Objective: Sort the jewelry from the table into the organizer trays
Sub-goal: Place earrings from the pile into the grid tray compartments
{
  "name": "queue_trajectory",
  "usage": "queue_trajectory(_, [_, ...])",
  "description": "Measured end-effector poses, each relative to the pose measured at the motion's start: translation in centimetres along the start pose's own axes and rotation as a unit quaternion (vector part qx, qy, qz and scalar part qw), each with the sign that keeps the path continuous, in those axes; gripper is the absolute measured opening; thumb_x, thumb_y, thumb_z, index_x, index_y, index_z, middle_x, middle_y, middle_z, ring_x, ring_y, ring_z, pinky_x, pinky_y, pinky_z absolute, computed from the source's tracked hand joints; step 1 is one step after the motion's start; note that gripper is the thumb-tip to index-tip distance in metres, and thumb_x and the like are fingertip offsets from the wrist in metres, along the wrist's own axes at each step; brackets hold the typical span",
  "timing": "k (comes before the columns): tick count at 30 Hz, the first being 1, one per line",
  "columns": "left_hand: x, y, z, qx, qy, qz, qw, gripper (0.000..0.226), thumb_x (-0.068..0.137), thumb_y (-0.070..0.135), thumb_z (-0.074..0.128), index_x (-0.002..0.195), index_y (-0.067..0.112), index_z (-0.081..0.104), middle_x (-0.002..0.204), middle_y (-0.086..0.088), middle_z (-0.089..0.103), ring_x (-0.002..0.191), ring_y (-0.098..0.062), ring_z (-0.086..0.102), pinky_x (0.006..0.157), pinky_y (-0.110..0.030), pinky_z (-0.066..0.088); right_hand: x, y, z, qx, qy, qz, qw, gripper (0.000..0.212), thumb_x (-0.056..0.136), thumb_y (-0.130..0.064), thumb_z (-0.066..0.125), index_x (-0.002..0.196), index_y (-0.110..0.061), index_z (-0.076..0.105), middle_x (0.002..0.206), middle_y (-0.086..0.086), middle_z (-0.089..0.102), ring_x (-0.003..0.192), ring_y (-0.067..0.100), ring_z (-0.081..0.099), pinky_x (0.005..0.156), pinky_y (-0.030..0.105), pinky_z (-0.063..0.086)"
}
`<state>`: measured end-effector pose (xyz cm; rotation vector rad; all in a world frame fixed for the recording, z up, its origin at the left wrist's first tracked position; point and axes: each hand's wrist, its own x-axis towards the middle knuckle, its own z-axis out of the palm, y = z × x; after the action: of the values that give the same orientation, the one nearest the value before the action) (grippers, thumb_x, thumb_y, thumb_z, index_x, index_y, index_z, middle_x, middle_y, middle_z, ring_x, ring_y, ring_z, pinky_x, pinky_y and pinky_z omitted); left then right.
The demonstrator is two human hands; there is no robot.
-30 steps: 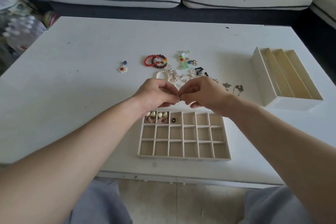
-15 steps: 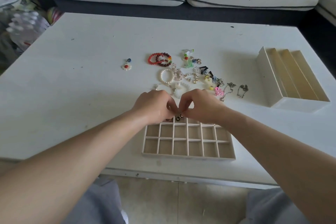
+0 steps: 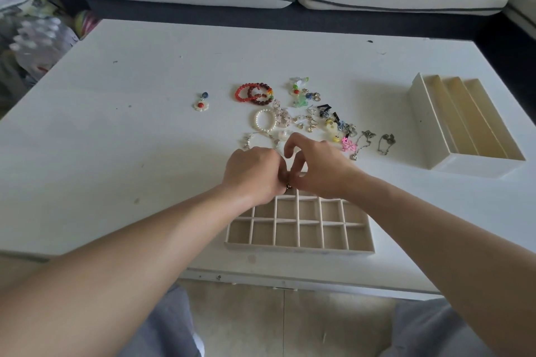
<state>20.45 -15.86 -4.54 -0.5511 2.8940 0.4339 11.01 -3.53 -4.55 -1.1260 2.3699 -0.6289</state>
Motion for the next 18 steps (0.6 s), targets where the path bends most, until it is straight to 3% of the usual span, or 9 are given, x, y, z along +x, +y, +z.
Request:
queue_trajectory(6, [-0.1, 0.5, 0.1, 0.016, 0.007, -0.009, 1.000, 0.013, 0.085, 0.029, 0.065, 0.094, 0.026, 0.074, 0.089, 0.000, 0.067, 0.083, -0.028, 0.067, 0.076, -0.034, 0.056, 0.3, -0.3, 0.4, -0.035, -0.006, -0.011, 0.999, 0.027, 0.080, -0.011, 0.060, 0.100, -0.027, 0.049, 0.082, -0.009, 0.073, 0.085, 0.015, 0.064, 0.069, 0.035, 0.054])
queue_trajectory(14, [0.2, 0.5, 0.5, -0.028, 0.004, -0.044, 0.999, 0.013, 0.082, 0.026, 0.065, 0.091, 0.026, 0.074, 0.091, 0.000, 0.066, 0.081, -0.028, 0.064, 0.074, -0.036, 0.057, 0.5, -0.7, 0.5, -0.064, -0.004, 0.021, 0.998, 0.016, 0.083, -0.019, 0.060, 0.094, -0.025, 0.051, 0.084, -0.004, 0.068, 0.085, 0.022, 0.062, 0.072, 0.039, 0.056])
queue_trajectory(18, [0.4, 0.5, 0.5, -0.005, 0.011, -0.043, 0.999, 0.010, 0.083, 0.025, 0.067, 0.091, 0.027, 0.073, 0.090, 0.000, 0.065, 0.076, -0.027, 0.060, 0.067, -0.031, 0.049, 0.8, -1.2, 1.0, -0.074, -0.004, 0.047, 0.996, 0.015, 0.081, -0.023, 0.060, 0.092, -0.027, 0.051, 0.094, 0.003, 0.066, 0.090, 0.026, 0.064, 0.075, 0.043, 0.058])
